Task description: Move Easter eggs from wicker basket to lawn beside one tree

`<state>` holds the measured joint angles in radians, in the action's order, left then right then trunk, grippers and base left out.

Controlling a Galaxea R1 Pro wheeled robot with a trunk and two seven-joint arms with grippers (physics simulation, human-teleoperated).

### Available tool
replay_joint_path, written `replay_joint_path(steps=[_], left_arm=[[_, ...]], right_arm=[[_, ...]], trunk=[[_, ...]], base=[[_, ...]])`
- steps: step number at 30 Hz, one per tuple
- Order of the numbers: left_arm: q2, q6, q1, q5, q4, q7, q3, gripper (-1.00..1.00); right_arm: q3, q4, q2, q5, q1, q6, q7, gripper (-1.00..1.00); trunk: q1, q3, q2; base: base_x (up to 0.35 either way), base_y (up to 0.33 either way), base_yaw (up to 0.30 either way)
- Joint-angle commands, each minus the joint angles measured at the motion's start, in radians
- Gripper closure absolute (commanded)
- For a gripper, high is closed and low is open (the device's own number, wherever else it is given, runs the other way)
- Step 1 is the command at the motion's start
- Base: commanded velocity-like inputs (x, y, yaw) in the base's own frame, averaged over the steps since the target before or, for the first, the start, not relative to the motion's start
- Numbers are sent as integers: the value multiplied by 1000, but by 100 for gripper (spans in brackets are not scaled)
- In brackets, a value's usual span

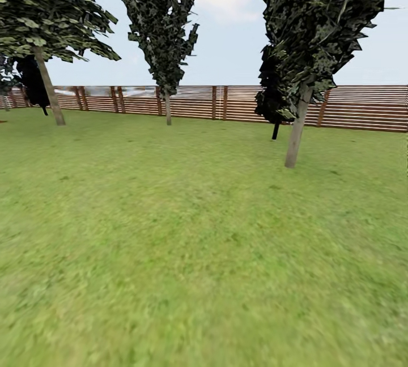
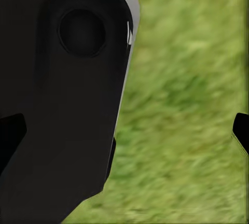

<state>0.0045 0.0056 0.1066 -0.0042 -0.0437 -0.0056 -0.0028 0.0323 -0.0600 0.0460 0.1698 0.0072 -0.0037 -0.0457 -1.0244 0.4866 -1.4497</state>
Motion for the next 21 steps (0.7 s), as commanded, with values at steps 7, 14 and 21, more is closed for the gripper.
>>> replay_joint_path(steps=[7, 14, 21], left_arm=[[0, 1, 1, 0, -2, -1, 0, -100], [0, 1, 1, 0, -2, -1, 0, -100], [0, 1, 1, 0, -2, -1, 0, -100]], right_arm=[[3, -1, 0, 6, 0, 0, -3, -100], [3, -1, 0, 5, 0, -1, -3, -100], [2, -1, 0, 5, 0, -1, -3, -100]], trunk=[[-1, 1, 0], [-1, 1, 0], [-1, 1, 0]], base=[[326, 0, -43], [326, 0, -104], [326, 0, -266]])
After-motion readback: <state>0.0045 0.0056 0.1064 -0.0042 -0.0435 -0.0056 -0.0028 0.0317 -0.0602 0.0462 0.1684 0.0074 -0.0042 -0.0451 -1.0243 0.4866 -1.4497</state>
